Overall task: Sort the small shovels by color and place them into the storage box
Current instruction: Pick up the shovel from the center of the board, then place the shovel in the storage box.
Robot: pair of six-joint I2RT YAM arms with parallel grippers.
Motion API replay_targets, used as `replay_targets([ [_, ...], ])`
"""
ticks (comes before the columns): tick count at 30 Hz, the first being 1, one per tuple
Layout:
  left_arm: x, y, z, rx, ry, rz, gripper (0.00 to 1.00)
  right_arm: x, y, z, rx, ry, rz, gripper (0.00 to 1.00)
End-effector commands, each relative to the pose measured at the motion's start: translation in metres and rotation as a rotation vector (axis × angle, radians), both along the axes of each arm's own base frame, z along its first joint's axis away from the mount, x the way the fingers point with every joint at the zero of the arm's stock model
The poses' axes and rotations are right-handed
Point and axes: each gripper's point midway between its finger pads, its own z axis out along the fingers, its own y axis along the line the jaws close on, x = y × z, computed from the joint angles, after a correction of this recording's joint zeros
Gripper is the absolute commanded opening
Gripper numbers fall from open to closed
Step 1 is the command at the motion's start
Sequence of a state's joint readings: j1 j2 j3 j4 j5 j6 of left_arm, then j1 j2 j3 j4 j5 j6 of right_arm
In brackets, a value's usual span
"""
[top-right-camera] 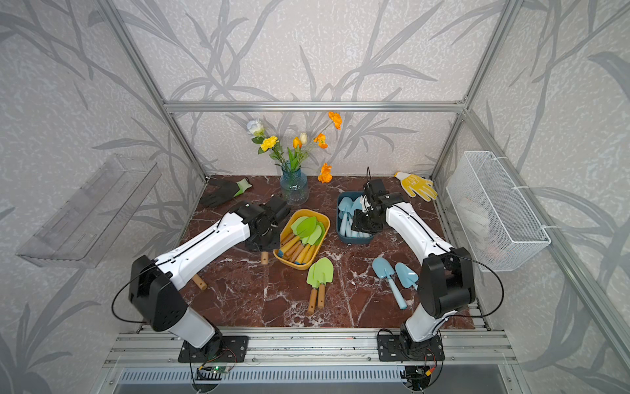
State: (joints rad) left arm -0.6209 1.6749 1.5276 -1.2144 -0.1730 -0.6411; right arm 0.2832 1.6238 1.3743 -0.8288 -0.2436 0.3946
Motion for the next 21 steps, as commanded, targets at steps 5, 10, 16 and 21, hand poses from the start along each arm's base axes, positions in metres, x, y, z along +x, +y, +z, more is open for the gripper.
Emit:
replay_targets([
  [5, 0.036, -0.066, -0.029, -0.086, 0.127, -0.276, 0.0, -0.027, -0.032, 0.001, -0.057, -0.006, -0.094, 0.4],
  [10, 0.043, -0.092, -0.043, -0.095, 0.168, -0.358, 0.03, -0.042, -0.046, -0.002, -0.083, 0.005, -0.132, 0.4],
  [16, 0.029, -0.11, -0.06, -0.109, 0.235, -0.394, 0.03, -0.053, -0.054, -0.005, -0.085, 0.012, -0.173, 0.4],
  [21, 0.014, -0.115, -0.072, -0.109, 0.279, -0.41, 0.05, -0.058, -0.058, -0.006, -0.096, 0.013, -0.182, 0.4],
])
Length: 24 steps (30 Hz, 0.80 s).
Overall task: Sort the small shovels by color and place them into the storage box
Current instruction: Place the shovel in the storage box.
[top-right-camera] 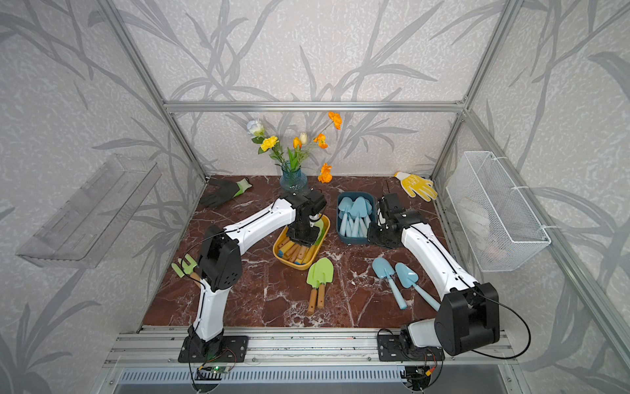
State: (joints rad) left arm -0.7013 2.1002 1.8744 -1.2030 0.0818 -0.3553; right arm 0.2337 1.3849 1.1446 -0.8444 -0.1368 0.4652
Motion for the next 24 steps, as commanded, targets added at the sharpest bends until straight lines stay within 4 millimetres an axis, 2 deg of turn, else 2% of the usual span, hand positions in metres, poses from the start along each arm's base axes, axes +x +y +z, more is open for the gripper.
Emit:
replay_targets([
  [1, -0.016, 0.0, -0.014, 0.027, 0.063, -0.033, 0.06, -0.009, -0.009, 0.001, -0.025, 0.011, -0.028, 0.4],
  [10, -0.011, 0.005, -0.028, 0.084, 0.051, -0.026, 0.07, -0.008, -0.009, 0.006, -0.024, 0.005, -0.024, 0.4],
  [17, -0.002, 0.008, -0.028, 0.104, 0.02, -0.024, 0.1, -0.01, -0.009, 0.004, -0.026, 0.014, -0.021, 0.4],
  [18, -0.003, 0.008, -0.029, 0.104, 0.025, -0.024, 0.13, -0.011, -0.009, 0.003, -0.027, 0.016, -0.022, 0.4],
  [20, -0.007, 0.006, -0.03, 0.104, 0.032, -0.026, 0.27, -0.014, -0.01, 0.0, -0.029, 0.028, -0.023, 0.4],
  [23, -0.012, 0.004, -0.025, 0.102, 0.023, -0.034, 0.59, -0.021, -0.015, -0.01, -0.053, 0.052, -0.036, 0.44],
  [24, -0.012, 0.003, -0.022, 0.096, 0.015, -0.034, 0.66, -0.024, -0.019, -0.015, -0.068, 0.066, -0.045, 0.47],
])
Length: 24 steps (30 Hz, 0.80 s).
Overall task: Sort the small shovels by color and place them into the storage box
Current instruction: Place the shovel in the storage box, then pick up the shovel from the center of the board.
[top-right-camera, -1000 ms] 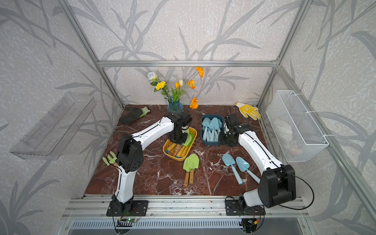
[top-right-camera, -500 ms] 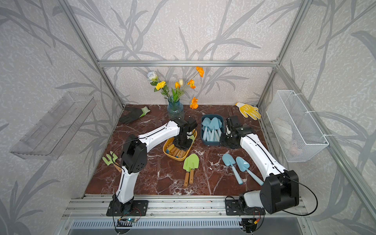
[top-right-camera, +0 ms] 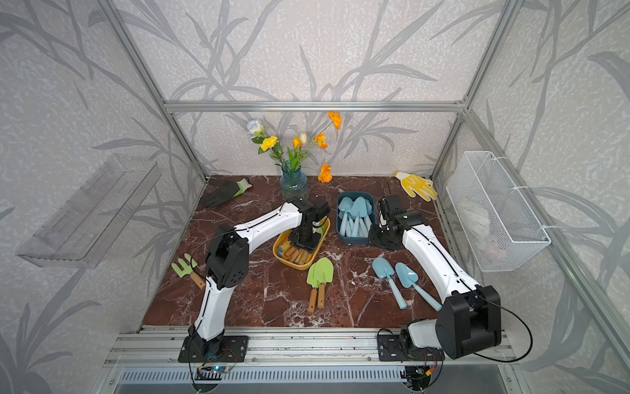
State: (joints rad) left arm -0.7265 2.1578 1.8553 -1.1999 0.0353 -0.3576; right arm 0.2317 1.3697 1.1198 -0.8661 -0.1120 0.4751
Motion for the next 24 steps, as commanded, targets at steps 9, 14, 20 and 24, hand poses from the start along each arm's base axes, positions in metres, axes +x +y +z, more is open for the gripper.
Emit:
replay_targets([
  [9, 0.02, -0.005, 0.068, -0.098, -0.208, 0.066, 0.77, -0.052, -0.036, -0.041, -0.148, 0.168, -0.087, 0.59],
  [14, 0.035, -0.003, 0.089, -0.175, -0.282, 0.155, 0.77, -0.079, -0.05, -0.057, -0.203, 0.246, -0.131, 0.69],
  [20, 0.04, 0.006, 0.086, -0.188, -0.262, 0.203, 0.78, -0.106, -0.06, -0.072, -0.227, 0.301, -0.196, 0.69],
  [24, 0.039, 0.008, 0.081, -0.185, -0.248, 0.208, 0.77, -0.117, -0.06, -0.085, -0.224, 0.338, -0.197, 0.69],
])
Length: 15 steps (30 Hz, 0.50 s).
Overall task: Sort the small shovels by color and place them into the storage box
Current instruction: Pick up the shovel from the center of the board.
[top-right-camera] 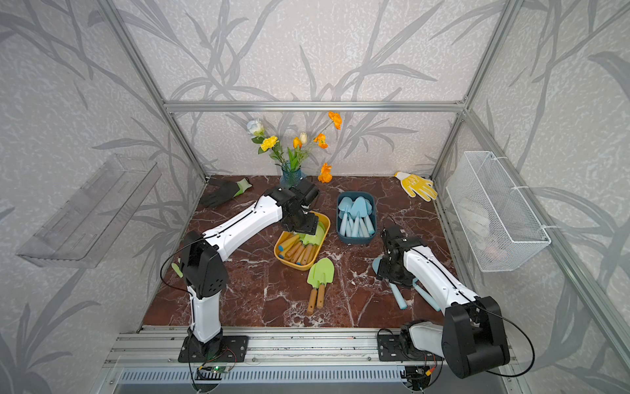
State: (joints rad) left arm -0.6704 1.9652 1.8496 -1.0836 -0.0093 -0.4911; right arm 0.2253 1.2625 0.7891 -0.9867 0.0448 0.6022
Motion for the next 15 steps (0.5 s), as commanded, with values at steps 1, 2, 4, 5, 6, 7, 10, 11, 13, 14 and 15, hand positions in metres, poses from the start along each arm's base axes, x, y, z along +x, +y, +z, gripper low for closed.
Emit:
replay_targets([
  [1, -0.002, 0.001, -0.002, -0.008, 0.011, 0.015, 0.77, -0.012, -0.007, -0.007, -0.029, 0.036, -0.033, 0.69],
  [2, -0.001, 0.001, -0.002, -0.009, 0.011, 0.016, 0.78, -0.014, -0.008, -0.01, -0.032, 0.047, -0.032, 0.69],
  [4, -0.001, 0.0, -0.004, -0.013, 0.015, 0.02, 0.78, -0.016, -0.008, -0.017, -0.035, 0.063, -0.031, 0.69],
  [5, -0.002, 0.0, -0.005, -0.013, 0.019, 0.019, 0.78, -0.017, -0.007, -0.02, -0.031, 0.069, -0.028, 0.68],
  [6, -0.002, 0.0, -0.005, -0.015, 0.021, 0.019, 0.77, -0.016, -0.006, -0.023, -0.025, 0.073, -0.025, 0.68],
  [7, -0.003, -0.001, -0.007, -0.016, 0.027, 0.018, 0.77, -0.015, -0.005, -0.026, -0.019, 0.078, -0.024, 0.68],
  [10, -0.004, 0.0, -0.008, -0.014, 0.031, 0.02, 0.77, -0.014, 0.002, -0.036, 0.012, 0.094, 0.001, 0.66],
  [11, -0.004, 0.0, -0.008, -0.015, 0.033, 0.023, 0.77, -0.014, 0.004, -0.038, 0.022, 0.1, 0.009, 0.63],
  [13, -0.005, 0.001, -0.009, -0.012, 0.036, 0.024, 0.78, -0.014, 0.01, -0.045, 0.058, 0.111, 0.026, 0.58],
  [14, -0.005, 0.0, -0.01, -0.01, 0.038, 0.023, 0.77, -0.014, 0.013, -0.048, 0.072, 0.114, 0.028, 0.55],
  [15, -0.005, 0.001, -0.01, -0.009, 0.039, 0.024, 0.78, -0.014, 0.017, -0.05, 0.092, 0.115, 0.031, 0.51],
])
